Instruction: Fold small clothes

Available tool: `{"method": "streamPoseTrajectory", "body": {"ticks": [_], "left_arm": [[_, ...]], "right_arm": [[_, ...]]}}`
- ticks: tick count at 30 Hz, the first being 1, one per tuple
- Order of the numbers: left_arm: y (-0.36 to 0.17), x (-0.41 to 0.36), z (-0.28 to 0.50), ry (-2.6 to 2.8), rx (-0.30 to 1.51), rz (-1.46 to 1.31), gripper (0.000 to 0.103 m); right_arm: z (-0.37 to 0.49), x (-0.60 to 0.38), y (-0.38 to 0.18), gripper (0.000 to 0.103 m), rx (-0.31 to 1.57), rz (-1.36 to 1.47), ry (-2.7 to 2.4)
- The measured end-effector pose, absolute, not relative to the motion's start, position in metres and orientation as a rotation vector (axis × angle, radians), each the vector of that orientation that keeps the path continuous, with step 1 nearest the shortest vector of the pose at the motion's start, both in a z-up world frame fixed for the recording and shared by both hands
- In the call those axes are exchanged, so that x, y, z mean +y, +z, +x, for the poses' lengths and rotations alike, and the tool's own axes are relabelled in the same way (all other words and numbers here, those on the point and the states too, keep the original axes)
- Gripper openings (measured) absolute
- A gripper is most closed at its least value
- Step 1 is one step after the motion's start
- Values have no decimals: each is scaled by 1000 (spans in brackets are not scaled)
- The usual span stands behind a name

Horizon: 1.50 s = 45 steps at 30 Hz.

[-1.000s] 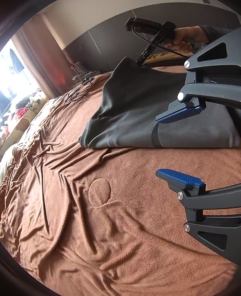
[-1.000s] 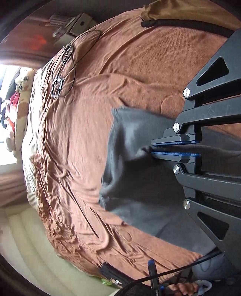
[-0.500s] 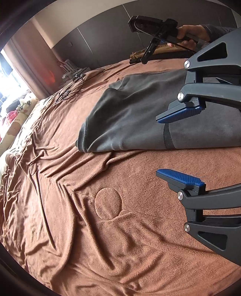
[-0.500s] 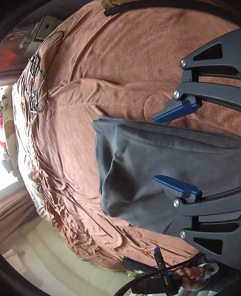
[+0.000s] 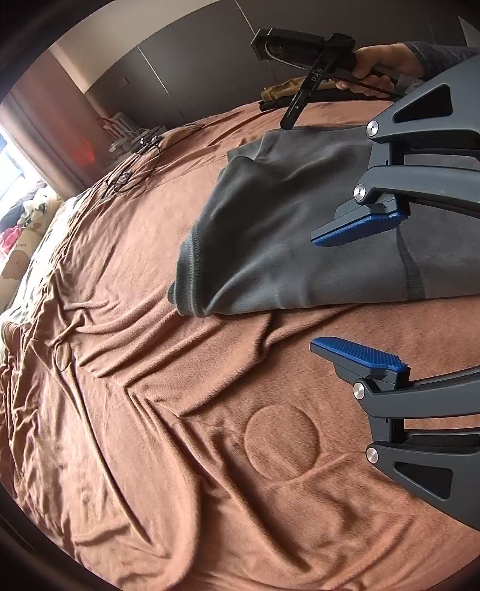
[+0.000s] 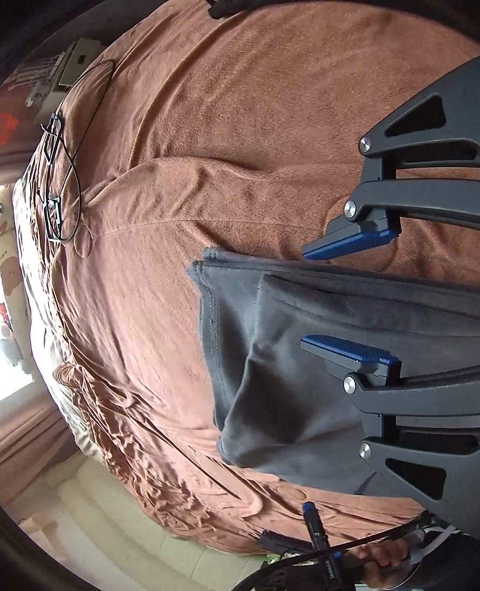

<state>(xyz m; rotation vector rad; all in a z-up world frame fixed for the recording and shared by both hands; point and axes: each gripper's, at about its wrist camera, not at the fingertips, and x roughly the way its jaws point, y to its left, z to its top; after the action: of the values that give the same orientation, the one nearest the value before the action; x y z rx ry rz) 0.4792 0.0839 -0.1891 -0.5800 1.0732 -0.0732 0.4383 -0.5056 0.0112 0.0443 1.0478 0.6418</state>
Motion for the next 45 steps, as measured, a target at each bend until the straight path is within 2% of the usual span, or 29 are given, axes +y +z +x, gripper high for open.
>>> {"method": "streamPoseTrajectory", "body": {"ticks": [6, 16, 17, 20, 25, 28, 29, 31, 32, 33, 40, 42, 45], "left_arm": [[-200, 90, 522, -45, 1093, -556, 53], [-222, 96, 575, 0, 1140, -526, 53], [-222, 96, 580, 2, 1139, -518, 50], [-224, 93, 589, 12, 1141, -486, 26], [-224, 97, 597, 26, 1128, -500, 22], [-222, 96, 593, 4, 1152, -500, 29], [-221, 97, 590, -5, 1159, -514, 35], [-219, 98, 582, -22, 1164, -534, 43], [-218, 98, 576, -31, 1169, -538, 47], [-217, 97, 572, -38, 1175, -538, 47], [-219, 85, 531, -108, 1234, -522, 47], [-220, 81, 518, -125, 1246, -514, 47], [-222, 75, 498, -145, 1266, -500, 47]], "right_arm": [[447, -490, 9, 5, 1044, -18, 629], [435, -503, 28, 1, 944, -23, 628], [435, -504, 29, 1, 936, -23, 626], [437, -505, 25, 1, 935, -22, 627], [448, -505, 4, 2, 986, -15, 604], [449, -505, -3, 4, 1039, -8, 596], [447, -508, -2, 7, 1049, 9, 602], [445, -514, 1, 22, 1067, 53, 624], [443, -517, 2, 43, 1073, 71, 631], [441, -521, 3, 59, 1075, 86, 634], [416, -543, -8, 59, 1117, 144, 686], [407, -547, -11, 46, 1136, 147, 694], [392, -552, -15, 44, 1167, 164, 716]]}}
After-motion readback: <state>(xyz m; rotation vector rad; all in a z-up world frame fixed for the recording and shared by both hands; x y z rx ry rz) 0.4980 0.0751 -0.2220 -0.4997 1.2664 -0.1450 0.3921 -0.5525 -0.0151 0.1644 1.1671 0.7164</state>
